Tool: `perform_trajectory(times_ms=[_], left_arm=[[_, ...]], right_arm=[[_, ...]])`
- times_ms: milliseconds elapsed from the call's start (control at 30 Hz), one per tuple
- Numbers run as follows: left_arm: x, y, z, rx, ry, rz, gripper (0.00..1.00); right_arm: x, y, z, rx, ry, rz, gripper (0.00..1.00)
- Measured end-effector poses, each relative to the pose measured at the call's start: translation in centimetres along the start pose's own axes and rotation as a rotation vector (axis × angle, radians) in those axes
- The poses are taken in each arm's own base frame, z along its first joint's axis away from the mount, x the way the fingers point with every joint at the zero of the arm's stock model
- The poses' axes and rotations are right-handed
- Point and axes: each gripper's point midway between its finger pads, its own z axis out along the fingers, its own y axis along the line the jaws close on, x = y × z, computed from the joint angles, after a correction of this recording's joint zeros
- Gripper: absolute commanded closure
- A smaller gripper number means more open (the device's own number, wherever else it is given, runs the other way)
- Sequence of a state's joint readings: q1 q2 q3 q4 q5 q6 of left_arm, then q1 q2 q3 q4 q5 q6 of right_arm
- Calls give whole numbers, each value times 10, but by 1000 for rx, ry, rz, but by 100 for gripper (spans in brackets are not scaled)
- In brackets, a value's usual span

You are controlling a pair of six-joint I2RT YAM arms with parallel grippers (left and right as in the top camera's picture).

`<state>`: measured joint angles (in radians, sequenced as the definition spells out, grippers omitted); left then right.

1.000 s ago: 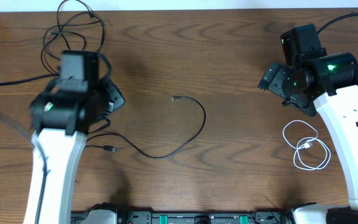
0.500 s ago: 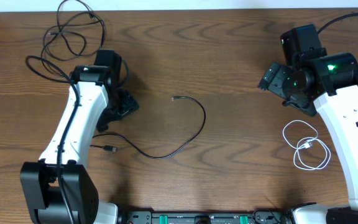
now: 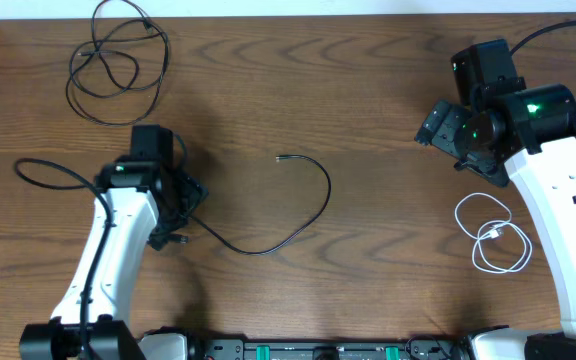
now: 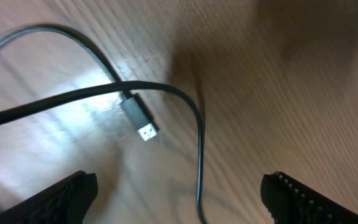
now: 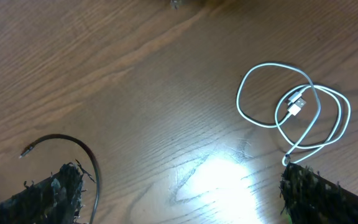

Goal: Untangle cables

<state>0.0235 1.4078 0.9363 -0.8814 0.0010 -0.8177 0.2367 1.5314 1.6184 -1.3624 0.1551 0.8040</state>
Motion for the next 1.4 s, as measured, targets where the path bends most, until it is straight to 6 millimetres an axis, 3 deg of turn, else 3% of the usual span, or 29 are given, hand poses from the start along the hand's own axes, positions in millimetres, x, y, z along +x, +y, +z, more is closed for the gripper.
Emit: perform_trajectory(times_ms=[133,267,433,500,733,833,1400], left_arm=[[5,1,15,-6,7,-36,12],[2,-8,24,4,0,-58,23],[-2,-16,42,1,3,-93,46],[-4,-18,52,-9,10,-103,50],[-3,-18,64,-30,24,-106,51],[-2,-18,64,-32,26,-104,57],[9,-5,78,-53,40,-130,58]], right_arm=[[0,0,0,0,0,0,1],[0,0,0,0,0,0,1],[0,0,0,0,-1,0,1],[0,0,0,0,0,0,1],[0,0,0,0,0,0,1],[0,0,0,0,0,0,1],[0,0,0,0,0,0,1]])
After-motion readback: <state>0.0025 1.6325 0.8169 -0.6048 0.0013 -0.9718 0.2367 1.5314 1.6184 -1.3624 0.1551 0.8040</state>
